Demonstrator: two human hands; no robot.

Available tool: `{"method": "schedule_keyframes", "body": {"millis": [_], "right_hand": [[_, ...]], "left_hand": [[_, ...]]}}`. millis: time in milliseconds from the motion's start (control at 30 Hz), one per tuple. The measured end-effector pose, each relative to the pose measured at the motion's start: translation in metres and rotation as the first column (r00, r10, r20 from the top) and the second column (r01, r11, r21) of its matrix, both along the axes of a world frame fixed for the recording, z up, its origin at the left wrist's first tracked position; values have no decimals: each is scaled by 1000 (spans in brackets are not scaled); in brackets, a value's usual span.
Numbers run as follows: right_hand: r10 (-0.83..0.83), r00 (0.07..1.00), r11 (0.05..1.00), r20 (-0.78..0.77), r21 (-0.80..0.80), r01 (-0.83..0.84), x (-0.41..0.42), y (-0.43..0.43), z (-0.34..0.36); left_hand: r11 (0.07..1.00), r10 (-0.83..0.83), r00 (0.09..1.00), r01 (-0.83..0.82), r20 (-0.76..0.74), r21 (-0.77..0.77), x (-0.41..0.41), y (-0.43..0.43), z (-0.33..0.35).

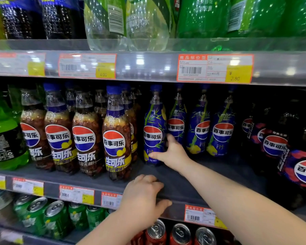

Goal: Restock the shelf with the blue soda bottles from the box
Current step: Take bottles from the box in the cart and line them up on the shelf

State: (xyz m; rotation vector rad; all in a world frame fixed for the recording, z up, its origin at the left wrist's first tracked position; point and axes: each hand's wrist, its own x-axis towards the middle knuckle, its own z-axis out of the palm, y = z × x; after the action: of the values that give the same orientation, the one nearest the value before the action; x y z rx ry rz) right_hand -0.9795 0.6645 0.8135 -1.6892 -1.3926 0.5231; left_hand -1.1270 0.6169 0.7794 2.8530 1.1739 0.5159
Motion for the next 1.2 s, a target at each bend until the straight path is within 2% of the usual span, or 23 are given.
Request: {"method": "schedule_keyframes", "body": {"millis": [200,233,333,500,600,700,800,900,967,1033,1200], "right_hand": [[7,1000,1000,-23,-26,-7,1,4,-2],[6,1000,1000,-16,-30,-7,1,5,-2],[32,999,999,19,-42,-31,3,2,-2],[53,995,999,82,-6,-53,12,-22,7],[123,969,992,216,3,-127,19,-53,12],[175,900,976,399,53,-213,23,-92,13],[236,836,950,495,63,-305,21,-126,6],[287,792,928,539,49,-369,15,-149,-13],[282,790,934,544,30,-355,7,-164,-28],[241,773,940,587,56,-336,-2,-175,-41],[218,757,941,616,72,-330,-34,-195,-65]], "left_hand": [[1000,15,1000,-15,-9,12,-1,-2,0],[999,19,1000,-18,-1,44,-2,0,-3],[1000,-8,999,8,47,14,-2,-2,-4],[1000,6,1000,-6,29,9,-3,-4,1],[997,32,991,-42,128,70,-8,-13,-6],[989,124,957,-141,263,46,-20,-35,-9],[964,239,912,-265,334,34,-41,-58,-22],[919,388,878,-390,279,-51,-66,-81,-43],[877,479,859,-463,181,-127,-85,-94,-56],[851,520,848,-503,106,-148,-106,-103,-68],[813,568,822,-552,48,-185,-166,-123,-89]]}}
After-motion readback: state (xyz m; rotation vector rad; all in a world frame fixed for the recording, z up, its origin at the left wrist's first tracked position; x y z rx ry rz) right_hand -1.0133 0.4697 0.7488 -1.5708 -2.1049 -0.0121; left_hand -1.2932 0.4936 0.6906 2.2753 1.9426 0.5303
